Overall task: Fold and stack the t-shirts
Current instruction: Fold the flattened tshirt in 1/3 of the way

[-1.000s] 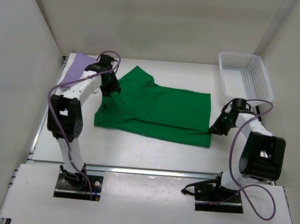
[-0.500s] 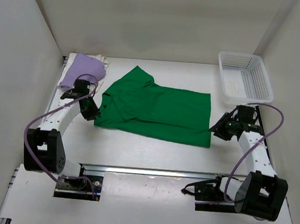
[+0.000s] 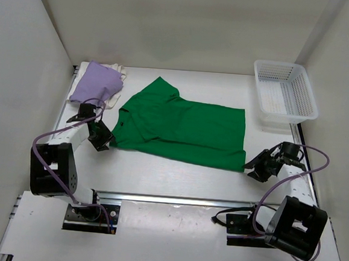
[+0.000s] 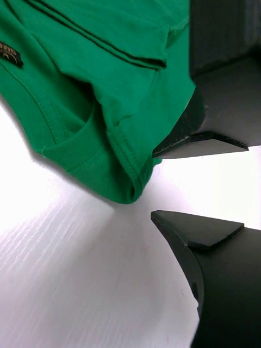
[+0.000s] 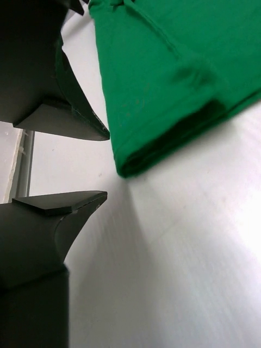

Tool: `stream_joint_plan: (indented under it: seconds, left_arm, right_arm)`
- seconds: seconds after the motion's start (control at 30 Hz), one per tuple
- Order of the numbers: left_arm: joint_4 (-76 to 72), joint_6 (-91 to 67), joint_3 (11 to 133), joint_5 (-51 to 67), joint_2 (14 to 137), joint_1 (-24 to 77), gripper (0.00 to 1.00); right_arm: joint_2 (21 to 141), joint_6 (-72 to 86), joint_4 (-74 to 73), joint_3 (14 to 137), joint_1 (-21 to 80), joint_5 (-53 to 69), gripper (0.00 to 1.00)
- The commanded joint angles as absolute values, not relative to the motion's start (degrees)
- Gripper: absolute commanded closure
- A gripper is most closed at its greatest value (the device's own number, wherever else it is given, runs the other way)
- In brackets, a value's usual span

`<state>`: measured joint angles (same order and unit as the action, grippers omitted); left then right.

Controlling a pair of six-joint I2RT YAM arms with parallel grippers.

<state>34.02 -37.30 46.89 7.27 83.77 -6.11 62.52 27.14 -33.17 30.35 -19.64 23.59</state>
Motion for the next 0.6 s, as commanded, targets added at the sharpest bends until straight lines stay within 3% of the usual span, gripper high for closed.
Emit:
stream_joint_plan:
  seconds: [0.0, 0.27, 0.43, 0.57]
  left_arm:
    - [29.7, -38.7, 44.6, 10.3, 84.1, -7.2, 0.46]
    - [25.0, -40.5, 44.2, 9.2, 86.3, -7.0, 0.46]
    - [22.0, -42.3, 43.7, 9.9, 88.1, -6.3, 0.56]
    - [22.9, -41.7, 45.6, 8.1, 87.8, -5.3, 0.82]
  right_arm:
    - [62.8, 28.6, -30.5, 28.0, -20.6, 26.1, 0.6]
    - [65.6, 31.7, -24.9, 24.2, -19.3, 25.2, 0.61]
    - [67.8, 35.2, -19.7, 23.8, -19.4, 24.1, 0.64]
    - [70.6, 36.7, -17.1, 24.3, -19.1, 24.1, 0.91]
